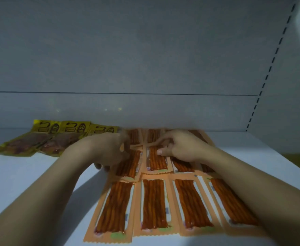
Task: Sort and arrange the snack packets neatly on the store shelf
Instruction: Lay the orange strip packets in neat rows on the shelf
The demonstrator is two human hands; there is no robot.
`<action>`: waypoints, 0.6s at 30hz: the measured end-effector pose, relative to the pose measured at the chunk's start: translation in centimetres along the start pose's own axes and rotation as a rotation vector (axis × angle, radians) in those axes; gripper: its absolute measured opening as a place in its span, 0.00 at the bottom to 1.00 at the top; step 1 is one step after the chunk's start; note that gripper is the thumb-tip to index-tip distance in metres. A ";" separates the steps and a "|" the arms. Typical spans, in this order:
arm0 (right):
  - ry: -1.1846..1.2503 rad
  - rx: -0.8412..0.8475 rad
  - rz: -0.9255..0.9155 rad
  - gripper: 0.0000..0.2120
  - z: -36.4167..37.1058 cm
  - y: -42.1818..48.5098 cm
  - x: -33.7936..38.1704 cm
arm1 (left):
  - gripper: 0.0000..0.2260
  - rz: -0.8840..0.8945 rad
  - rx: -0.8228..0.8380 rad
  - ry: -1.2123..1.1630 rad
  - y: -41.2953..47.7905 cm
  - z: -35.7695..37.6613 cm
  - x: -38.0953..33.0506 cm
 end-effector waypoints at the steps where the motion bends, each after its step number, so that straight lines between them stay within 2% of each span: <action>1: -0.054 0.007 0.002 0.16 0.1 0.0 -0.1 | 0.12 0.031 -0.024 0.056 -0.1 -0.3 0.0; 3: -0.136 -0.014 -0.017 0.17 -0.2 0.2 -0.1 | 0.21 0.089 -0.034 0.105 -0.2 -0.8 -0.2; 6: -0.191 -0.009 -0.081 0.22 -0.2 -0.1 0.5 | 0.33 0.144 0.057 0.133 -0.2 -0.3 -0.5; 9: -0.246 0.068 -0.142 0.24 0.7 -0.5 1.3 | 0.35 0.150 0.085 0.144 -0.2 0.0 -0.7; 18: -0.274 0.058 -0.133 0.22 0.9 -0.5 1.7 | 0.37 0.097 0.010 0.158 0.5 0.0 0.2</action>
Point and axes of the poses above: each hand's wrist, its own y-axis towards the middle knuckle, its own z-axis out of the palm, x = y × z, the point moved 6 cm from there along y, towards the middle knuckle, and after that the axes turned 6 degrees about y, right-handed, at the moved point
